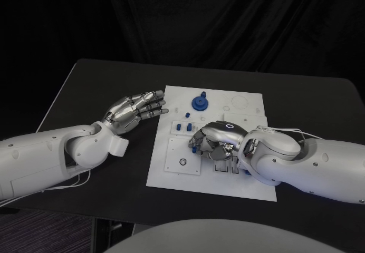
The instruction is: Assemble the parts on the task board
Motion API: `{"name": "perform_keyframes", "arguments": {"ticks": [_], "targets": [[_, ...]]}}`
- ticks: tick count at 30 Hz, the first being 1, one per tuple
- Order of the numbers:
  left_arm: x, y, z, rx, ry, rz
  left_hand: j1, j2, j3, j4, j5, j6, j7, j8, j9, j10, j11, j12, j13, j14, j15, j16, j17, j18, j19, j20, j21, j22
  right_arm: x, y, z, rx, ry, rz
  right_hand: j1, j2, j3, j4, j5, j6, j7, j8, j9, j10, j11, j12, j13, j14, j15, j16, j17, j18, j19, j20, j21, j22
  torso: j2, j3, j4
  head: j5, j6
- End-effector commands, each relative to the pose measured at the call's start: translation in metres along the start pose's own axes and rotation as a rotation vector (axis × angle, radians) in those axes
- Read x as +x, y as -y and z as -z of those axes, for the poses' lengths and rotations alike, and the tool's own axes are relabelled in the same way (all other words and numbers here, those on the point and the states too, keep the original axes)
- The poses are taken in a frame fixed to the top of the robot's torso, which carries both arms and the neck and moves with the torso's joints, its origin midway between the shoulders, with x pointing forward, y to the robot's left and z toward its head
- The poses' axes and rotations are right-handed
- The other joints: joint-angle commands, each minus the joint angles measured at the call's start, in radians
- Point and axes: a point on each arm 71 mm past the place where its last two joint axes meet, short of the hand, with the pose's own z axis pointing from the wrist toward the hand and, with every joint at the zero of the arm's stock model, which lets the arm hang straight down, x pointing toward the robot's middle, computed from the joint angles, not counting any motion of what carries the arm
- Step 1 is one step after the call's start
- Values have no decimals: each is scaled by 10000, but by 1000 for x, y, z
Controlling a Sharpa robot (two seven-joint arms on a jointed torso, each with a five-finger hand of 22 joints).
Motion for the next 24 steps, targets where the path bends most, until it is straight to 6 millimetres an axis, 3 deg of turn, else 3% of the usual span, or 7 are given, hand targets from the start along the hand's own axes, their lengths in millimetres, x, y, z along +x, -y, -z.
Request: {"name": "perform_keyframes", "arguments": {"ticks": [1,2,3,4,7,11,24], "targets": [[2,0,0,84,-125,142,-92,-22,16,16,20,-26,120,65,12,30,3,43,12,-41,32,43,7,-152,-17,-2,-34,-10,12,5,2,393,-799,205,-169,-177,-141,154,-22,-639,-114,-419,-250,-528,163,-7,9,-206,60,-115,-178,169,-158,71,-242,893,4,0,4,-12,0],[2,0,0,83,-123,142,-92,-22,16,16,20,-26,120,65,12,30,3,43,12,-41,32,43,7,-152,-17,-2,-34,-10,12,5,2,386,-823,211,-290,-280,-375,288,-179,-1525,-460,-888,-547,-1100,295,48,88,-505,167,-358,-553,222,-381,178,-674,793,3,0,3,-14,0],[2,0,0,82,-122,141,-92,-22,16,16,20,-26,120,65,12,30,3,43,12,-41,32,43,7,-152,-17,-2,-34,-10,12,5,2,366,-844,218,-298,-273,-483,339,-267,-1823,-544,-890,-669,-1356,342,116,144,-601,192,-398,-637,234,-459,234,-803,765,0,1,1,-15,0],[2,0,0,80,-123,142,-92,-22,16,16,20,-26,120,65,12,30,3,43,12,-41,32,43,7,-152,-17,-2,-34,-10,12,4,2,346,-835,218,-347,-303,-759,483,-505,-3467,-762,-980,-1248,-1944,429,157,203,-821,308,-522,-859,289,-636,299,-1121,694,0,1,-3,-12,0],[2,0,0,77,-125,145,-92,-22,16,16,20,-26,120,65,12,30,3,43,12,-41,32,43,7,-152,-17,-2,-34,-10,11,4,3,235,-698,196,65,-262,-1478,914,-621,-4565,-975,-883,-1767,-2836,548,768,539,-1163,475,-517,-1061,393,-860,425,-1419,650,0,1,-4,-12,0],[1,0,0,80,-114,141,-92,-22,16,16,20,-26,120,65,12,30,3,43,12,-41,32,43,7,-152,-17,-2,-34,-10,8,2,4,30,-290,131,352,-300,-1734,1327,-670,-4033,-781,-727,-1800,-3369,551,1413,799,-1196,417,-396,-1177,373,-819,483,-1467,657,3,3,0,-23,0],[0,1,3,147,5,93,-107,-24,39,28,24,21,117,73,18,64,5,73,18,-25,39,67,11,-156,6,-1,-30,2,-34,9,29,160,1060,339,967,14,-1510,1070,456,-1646,-141,-11,-1616,-3580,526,2465,963,-1236,385,-211,-1378,370,-753,454,-1370,694,4,7,-8,-195,0]]}}
